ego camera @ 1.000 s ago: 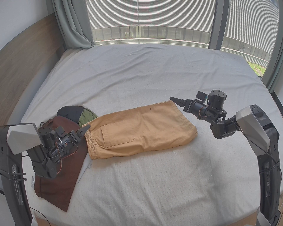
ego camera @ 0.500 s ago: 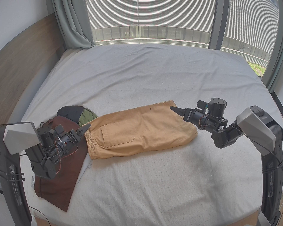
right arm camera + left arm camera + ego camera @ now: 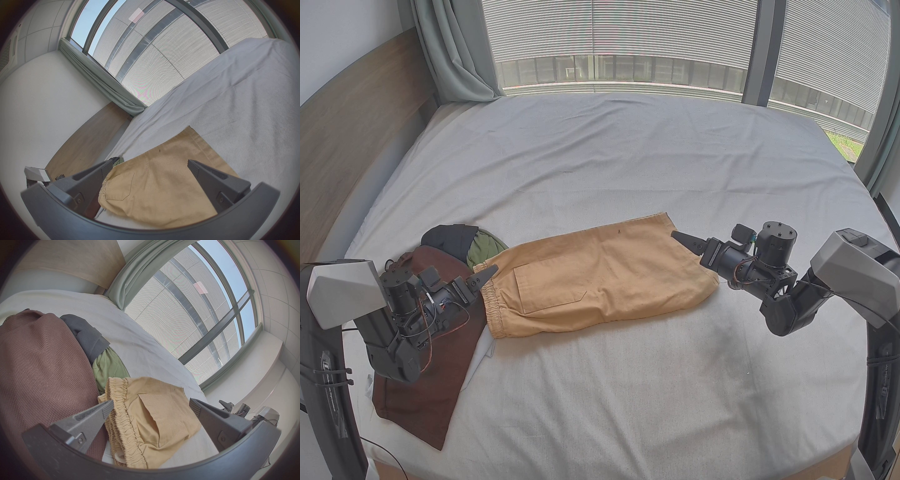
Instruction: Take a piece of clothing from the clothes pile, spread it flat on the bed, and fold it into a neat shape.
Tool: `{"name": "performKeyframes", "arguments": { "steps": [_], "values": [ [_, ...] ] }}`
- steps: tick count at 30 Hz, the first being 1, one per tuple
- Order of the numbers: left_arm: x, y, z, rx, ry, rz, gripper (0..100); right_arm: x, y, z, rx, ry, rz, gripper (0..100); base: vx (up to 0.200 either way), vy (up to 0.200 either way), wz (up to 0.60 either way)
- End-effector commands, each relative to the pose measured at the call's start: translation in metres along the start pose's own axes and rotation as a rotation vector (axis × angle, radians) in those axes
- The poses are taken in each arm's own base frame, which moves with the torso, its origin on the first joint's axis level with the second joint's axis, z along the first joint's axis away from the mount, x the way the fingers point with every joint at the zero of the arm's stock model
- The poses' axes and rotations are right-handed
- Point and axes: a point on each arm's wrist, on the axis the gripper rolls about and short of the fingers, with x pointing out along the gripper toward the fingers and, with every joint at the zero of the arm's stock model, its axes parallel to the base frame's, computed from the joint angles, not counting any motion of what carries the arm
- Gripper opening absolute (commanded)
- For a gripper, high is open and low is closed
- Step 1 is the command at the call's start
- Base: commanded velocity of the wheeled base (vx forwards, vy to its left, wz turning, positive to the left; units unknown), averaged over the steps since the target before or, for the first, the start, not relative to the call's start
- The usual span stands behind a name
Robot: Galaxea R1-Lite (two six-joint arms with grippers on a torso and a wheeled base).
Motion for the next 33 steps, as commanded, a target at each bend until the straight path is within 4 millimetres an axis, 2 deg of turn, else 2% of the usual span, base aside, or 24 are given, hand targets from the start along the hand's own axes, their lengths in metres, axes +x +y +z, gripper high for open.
{"name": "performKeyframes", "arguments": {
  "steps": [1,9,21,33],
  "values": [
    [0.0,-0.005,0.001,0.004,-0.001,-0.012,100,-0.012,0.001,-0.008,0.026,-0.002,0.003,100,0.0,0.0,0.0],
    [0.0,-0.01,-0.001,0.011,0.01,-0.027,100,-0.033,0.001,-0.025,0.05,-0.024,0.018,100,0.0,0.0,0.0],
    [-0.013,-0.031,0.004,0.043,0.033,-0.085,100,-0.034,-0.002,-0.03,0.063,-0.006,0.002,100,0.0,0.0,0.0],
    [-0.015,-0.032,-0.001,0.039,0.051,-0.082,100,-0.037,-0.006,-0.044,0.092,0.056,-0.032,100,0.0,0.0,0.0]
  ]
}}
